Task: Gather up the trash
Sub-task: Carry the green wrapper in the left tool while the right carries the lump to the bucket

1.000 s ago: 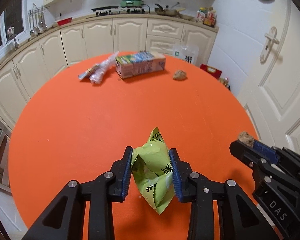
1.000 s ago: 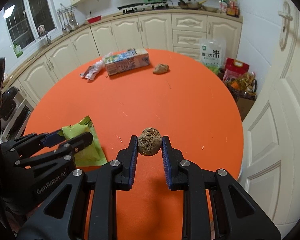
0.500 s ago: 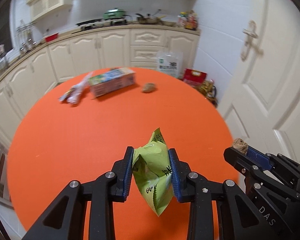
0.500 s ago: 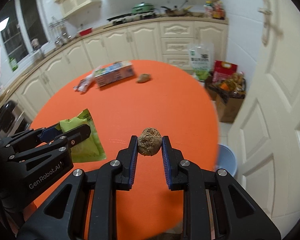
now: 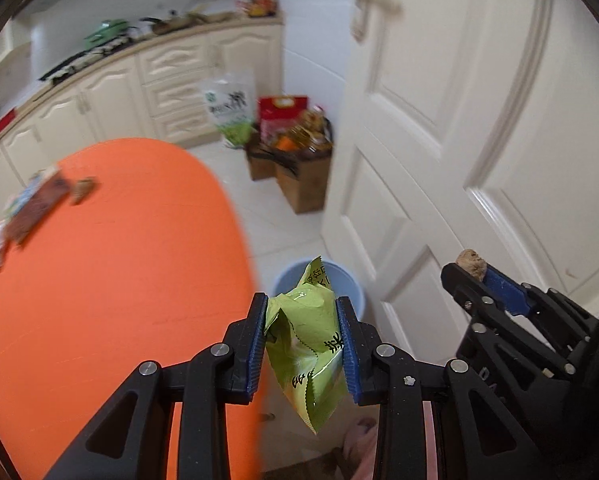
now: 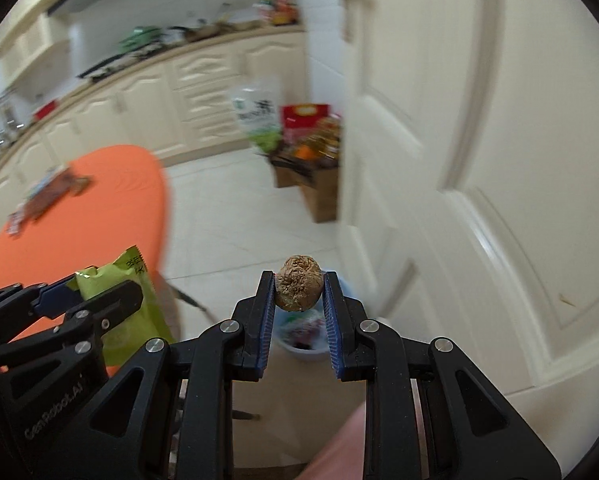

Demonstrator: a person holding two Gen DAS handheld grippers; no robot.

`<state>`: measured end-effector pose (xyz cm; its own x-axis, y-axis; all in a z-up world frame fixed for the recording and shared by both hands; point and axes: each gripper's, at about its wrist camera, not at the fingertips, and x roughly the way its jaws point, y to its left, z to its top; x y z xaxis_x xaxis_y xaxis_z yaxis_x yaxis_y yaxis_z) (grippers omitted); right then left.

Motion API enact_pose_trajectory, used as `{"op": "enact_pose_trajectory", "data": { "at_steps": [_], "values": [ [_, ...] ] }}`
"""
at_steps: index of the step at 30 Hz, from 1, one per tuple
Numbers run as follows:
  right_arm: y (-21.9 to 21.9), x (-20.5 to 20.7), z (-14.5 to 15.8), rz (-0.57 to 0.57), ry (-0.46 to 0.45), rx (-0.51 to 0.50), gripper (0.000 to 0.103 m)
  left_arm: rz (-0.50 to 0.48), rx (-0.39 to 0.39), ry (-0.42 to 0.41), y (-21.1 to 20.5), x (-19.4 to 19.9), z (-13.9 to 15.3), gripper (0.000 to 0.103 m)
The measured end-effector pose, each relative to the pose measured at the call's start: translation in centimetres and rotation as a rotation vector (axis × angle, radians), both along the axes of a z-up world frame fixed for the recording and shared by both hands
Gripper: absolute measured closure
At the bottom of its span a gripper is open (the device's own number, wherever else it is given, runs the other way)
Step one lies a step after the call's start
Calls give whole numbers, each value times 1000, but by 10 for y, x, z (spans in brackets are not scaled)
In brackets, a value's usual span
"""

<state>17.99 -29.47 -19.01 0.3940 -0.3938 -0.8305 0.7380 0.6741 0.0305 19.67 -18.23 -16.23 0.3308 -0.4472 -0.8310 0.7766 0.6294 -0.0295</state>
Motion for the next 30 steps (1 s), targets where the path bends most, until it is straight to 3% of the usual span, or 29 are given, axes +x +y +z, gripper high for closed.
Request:
{"op": "enact_pose_trajectory", "data": {
  "at_steps": [10,16,24,30],
  "values": [
    [-65,-20,-76,-112,118,82,81,-57,125,101,-104,28,-76,74],
    [-87,-9,-122,-126,178,125,81,-10,173,173,-152,66,-132,74],
    [-112,18,-176,-41,179,181,81,1,182,262,-198,114,-214,74],
    [-127,35,-207,15,162,242,81,-2,168,277,-214,149,-258,73]
  ]
}}
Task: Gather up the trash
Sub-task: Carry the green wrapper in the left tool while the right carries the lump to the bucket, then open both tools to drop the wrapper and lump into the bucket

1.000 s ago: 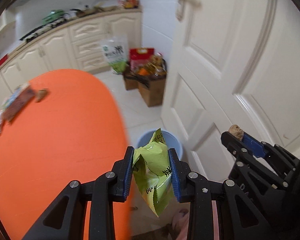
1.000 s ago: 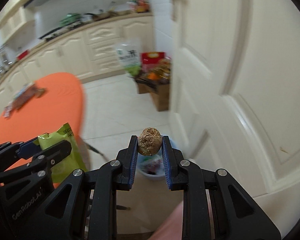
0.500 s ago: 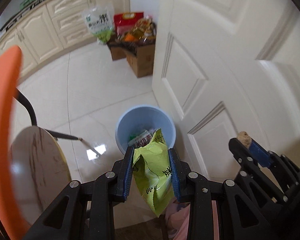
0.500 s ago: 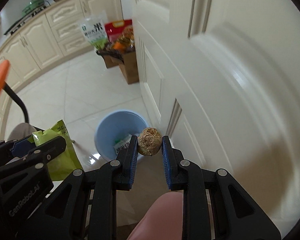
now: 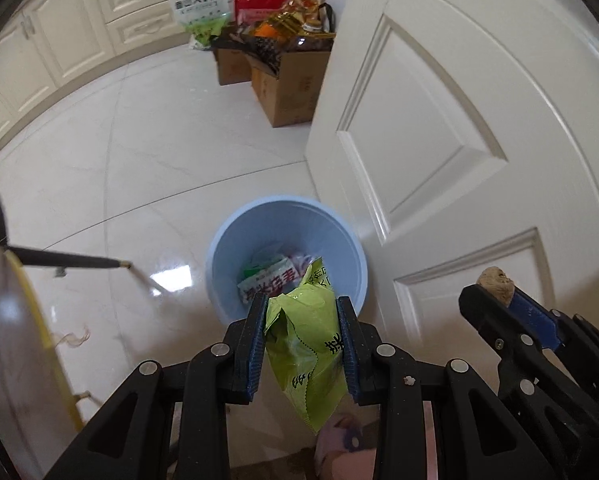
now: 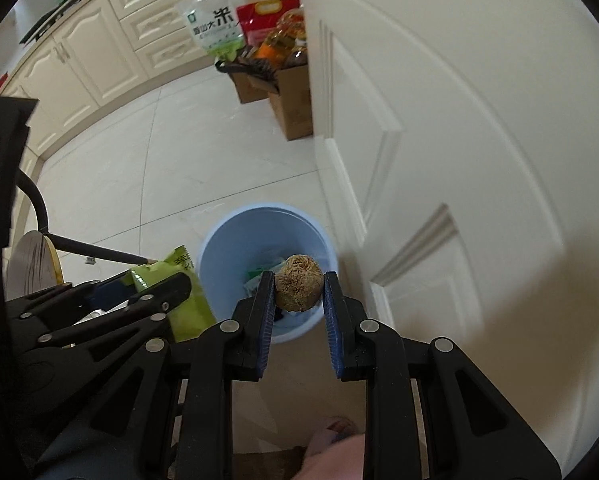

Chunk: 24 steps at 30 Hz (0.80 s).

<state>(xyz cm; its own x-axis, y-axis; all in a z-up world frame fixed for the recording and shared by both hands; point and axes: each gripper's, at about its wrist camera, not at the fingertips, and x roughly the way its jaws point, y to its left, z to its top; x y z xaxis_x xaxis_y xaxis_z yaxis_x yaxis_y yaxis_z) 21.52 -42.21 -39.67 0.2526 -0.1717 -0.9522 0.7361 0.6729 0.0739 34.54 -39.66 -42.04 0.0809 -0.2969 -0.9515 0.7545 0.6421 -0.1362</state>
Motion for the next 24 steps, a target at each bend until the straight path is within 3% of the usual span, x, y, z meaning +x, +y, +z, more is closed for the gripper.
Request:
{"op": "enact_pose_trajectory", "data": {
  "at_steps": [4,9,11,13,15,24],
  "values": [
    [-12,12,-18,7,-15,66,81,-1,-16,-11,-7,14,-20,73],
    [-27,19,-32,-2,-46,97,79,-17,-35,39,-8,27,-43,70],
    [-32,20,-33,-11,-57,107,70,-12,-24,60,-5,32,-45,69],
    [-37,20,-33,-19,-66,110,60,3,3,75,-2,36,-46,58],
    [-39,22,-33,-22,-69,101,53,17,16,92,-3,42,-49,53],
    [-38,17,-23,-35,-31,55,52,60,63,80,-7,47,-50,53]
  ]
}}
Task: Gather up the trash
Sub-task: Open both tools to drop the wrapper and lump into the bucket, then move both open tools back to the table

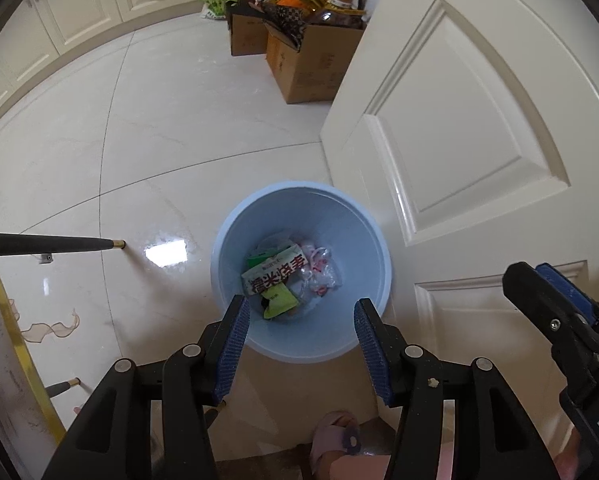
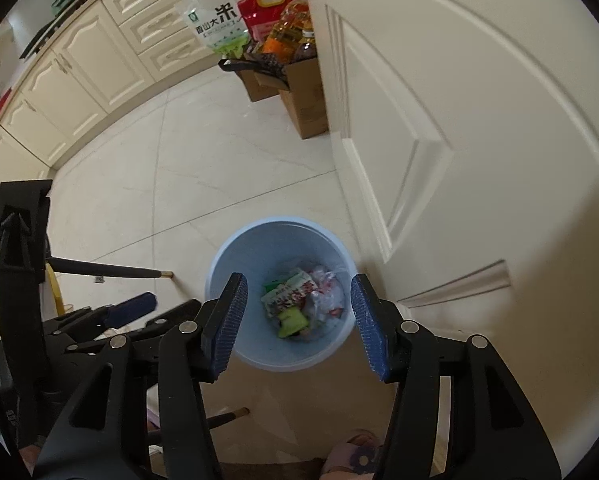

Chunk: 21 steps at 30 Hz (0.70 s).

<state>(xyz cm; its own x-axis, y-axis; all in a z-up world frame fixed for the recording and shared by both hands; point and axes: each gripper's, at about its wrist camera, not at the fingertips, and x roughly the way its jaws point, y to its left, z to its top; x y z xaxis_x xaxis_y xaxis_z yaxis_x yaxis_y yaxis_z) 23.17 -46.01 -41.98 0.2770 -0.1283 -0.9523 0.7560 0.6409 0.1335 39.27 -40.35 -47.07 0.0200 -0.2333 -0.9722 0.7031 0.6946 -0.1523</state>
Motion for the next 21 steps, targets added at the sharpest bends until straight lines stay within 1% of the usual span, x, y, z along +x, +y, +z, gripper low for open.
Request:
{"op": "enact_pose_trajectory", "data": {
  "at_steps": [3,6,9,13,15,18,21],
  "values": [
    [4,-6,9,-8,21,-35,51,-20,0,-14,-7,-12,7,53],
    [6,-12,18,-19,41,-63,46,-54,15,-57,-8,-27,20,53],
    [12,-23,31,-46,60,-92,46,-79,19,-86,-9,-44,35,53],
    [24,-40,49,-77,74,-132,43,-103,3,-112,-5,-69,60,52],
    [30,-48,58,-88,90,-149,43,-125,-2,-135,-1,-84,74,52],
    [44,-63,80,-117,102,-193,43,-154,-22,-156,11,-109,97,52],
    [59,-79,105,-135,88,-231,41,-168,-43,-186,29,-131,126,52]
  ]
}}
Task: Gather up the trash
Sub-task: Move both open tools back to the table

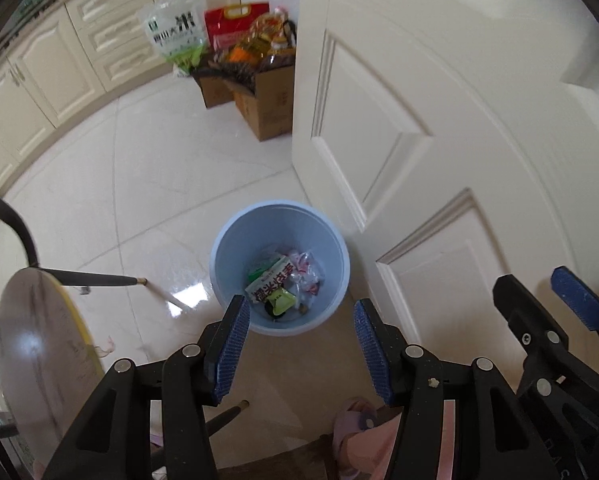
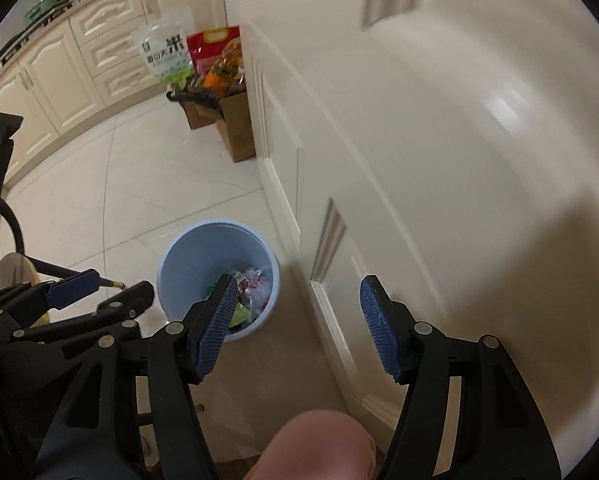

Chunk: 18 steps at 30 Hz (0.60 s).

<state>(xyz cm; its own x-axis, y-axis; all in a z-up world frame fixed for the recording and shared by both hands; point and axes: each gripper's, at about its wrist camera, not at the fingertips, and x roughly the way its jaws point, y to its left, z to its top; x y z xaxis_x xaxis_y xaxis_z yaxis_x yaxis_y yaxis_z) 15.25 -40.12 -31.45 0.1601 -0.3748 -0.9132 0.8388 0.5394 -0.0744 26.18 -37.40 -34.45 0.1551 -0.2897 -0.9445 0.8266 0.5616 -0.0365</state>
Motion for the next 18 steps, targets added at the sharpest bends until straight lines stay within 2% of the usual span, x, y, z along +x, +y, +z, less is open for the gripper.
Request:
{"op": "enact_pose_trajectory", "data": {
  "at_steps": [8,14,18],
  "values": [
    [43,-40,75,-17,-62,-120,40,-26,-100,-59,68,-56,81,51],
    [82,-53,130,22,-149,-178,37,6,-185,-92,137,-73,143,44],
    [114,-46,165,79,-208,-231,25,53,-234,-142,192,-78,180,38]
  ]
}}
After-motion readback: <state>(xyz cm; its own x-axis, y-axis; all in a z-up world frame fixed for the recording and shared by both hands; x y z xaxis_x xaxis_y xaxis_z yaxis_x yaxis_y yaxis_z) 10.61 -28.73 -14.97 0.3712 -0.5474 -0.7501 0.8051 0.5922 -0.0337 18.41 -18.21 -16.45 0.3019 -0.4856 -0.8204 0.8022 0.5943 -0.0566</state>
